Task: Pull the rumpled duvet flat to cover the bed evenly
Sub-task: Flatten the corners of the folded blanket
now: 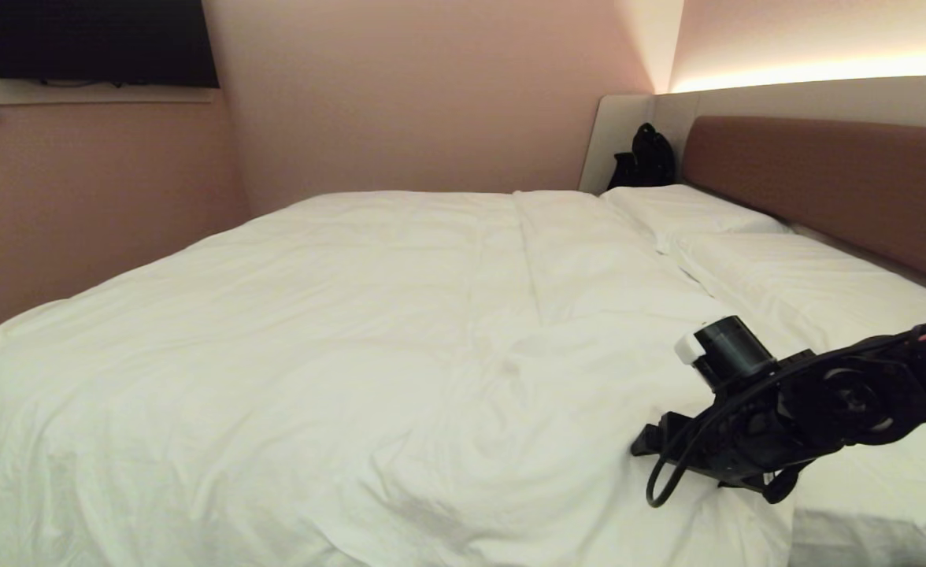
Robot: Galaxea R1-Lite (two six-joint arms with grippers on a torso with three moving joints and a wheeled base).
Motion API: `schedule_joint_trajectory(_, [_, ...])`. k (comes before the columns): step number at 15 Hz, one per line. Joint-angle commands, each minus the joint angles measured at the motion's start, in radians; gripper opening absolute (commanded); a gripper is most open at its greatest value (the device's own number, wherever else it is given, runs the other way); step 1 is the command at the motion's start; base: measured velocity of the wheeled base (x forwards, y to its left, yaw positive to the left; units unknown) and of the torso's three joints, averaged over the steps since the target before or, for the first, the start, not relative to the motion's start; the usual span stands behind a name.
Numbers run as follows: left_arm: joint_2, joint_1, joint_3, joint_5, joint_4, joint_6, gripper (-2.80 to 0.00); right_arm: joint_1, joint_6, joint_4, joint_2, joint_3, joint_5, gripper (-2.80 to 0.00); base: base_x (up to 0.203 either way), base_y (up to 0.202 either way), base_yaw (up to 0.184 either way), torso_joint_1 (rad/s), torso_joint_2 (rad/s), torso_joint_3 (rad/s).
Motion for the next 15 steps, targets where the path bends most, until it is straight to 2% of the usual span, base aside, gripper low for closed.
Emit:
schedule_joint_trajectory(1, [0.0,0.0,0.0,0.0,0.0,0.001,-2.8,0.011,0.016,0.006,-0.05,0.002,0.014,0.0,0.0,0.0,0.0,0.0,0.0,0.0])
schedule_joint_trajectory(6, [0.0,0.0,0.0,0.0,0.0,0.001,-2.8,0.06,0.079,0.07,-0.145,0.0,0.023,0.0,0.0,0.0,0.0,0.0,0.0,0.0])
schedule_joint_trajectory(10, [0.0,0.001,0.0,0.0,0.0,0.001,-2.8,0.066,0.085,0.063,-0.138,-0.008,0.026,0.0,0.0,0.0,0.0,0.0,0.0,0.0])
schedule_joint_trajectory(15, [0.0,0.0,0.0,0.0,0.0,0.001,-2.8,-0.01,0.097,0.061,0.045,-0.129,0.105,0.0,0.0,0.0,0.0,0.0,0.0,0.0])
